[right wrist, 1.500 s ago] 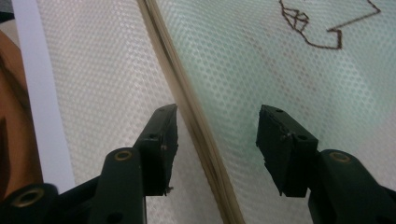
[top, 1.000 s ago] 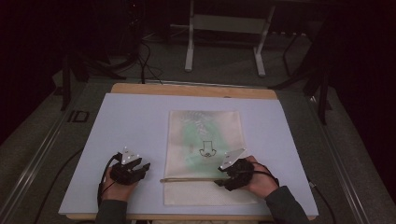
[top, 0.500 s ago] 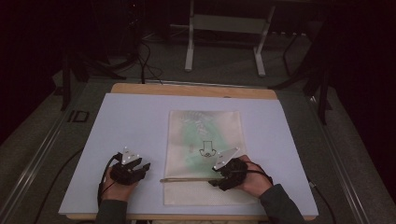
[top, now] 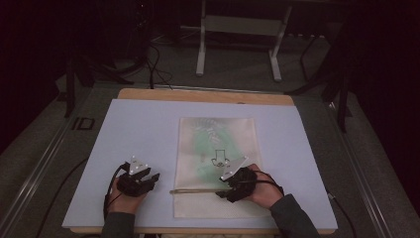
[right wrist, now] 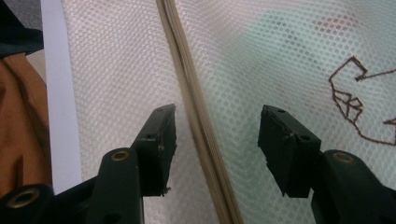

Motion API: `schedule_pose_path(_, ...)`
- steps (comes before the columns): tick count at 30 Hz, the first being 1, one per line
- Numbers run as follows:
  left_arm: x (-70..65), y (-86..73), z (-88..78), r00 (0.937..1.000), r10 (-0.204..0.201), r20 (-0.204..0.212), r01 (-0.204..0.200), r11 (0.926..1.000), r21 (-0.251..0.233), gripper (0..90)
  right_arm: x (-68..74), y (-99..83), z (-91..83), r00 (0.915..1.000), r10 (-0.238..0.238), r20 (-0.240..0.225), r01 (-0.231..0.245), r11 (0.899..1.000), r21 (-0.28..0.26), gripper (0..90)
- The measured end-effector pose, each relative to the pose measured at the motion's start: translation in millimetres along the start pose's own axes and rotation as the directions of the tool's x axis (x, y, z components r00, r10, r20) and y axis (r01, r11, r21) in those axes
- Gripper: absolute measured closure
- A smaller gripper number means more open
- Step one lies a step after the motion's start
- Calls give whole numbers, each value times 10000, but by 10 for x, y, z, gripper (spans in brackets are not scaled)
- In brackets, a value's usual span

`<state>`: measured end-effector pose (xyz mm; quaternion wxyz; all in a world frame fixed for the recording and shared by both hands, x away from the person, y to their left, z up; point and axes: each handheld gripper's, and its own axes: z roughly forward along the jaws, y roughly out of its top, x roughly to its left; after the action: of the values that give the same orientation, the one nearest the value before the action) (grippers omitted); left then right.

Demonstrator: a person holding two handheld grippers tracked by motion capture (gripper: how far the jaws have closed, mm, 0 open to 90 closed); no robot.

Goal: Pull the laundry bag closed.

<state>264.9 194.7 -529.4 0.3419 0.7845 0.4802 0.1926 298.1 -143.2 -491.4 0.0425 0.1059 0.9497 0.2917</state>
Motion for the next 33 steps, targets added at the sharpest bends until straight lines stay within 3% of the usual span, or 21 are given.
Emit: schedule_pose_path(33,-6,1,3,10000,72,61,-72,10000,46,562,86,256,236,9984,-376,-422,376,9993,-7,471)
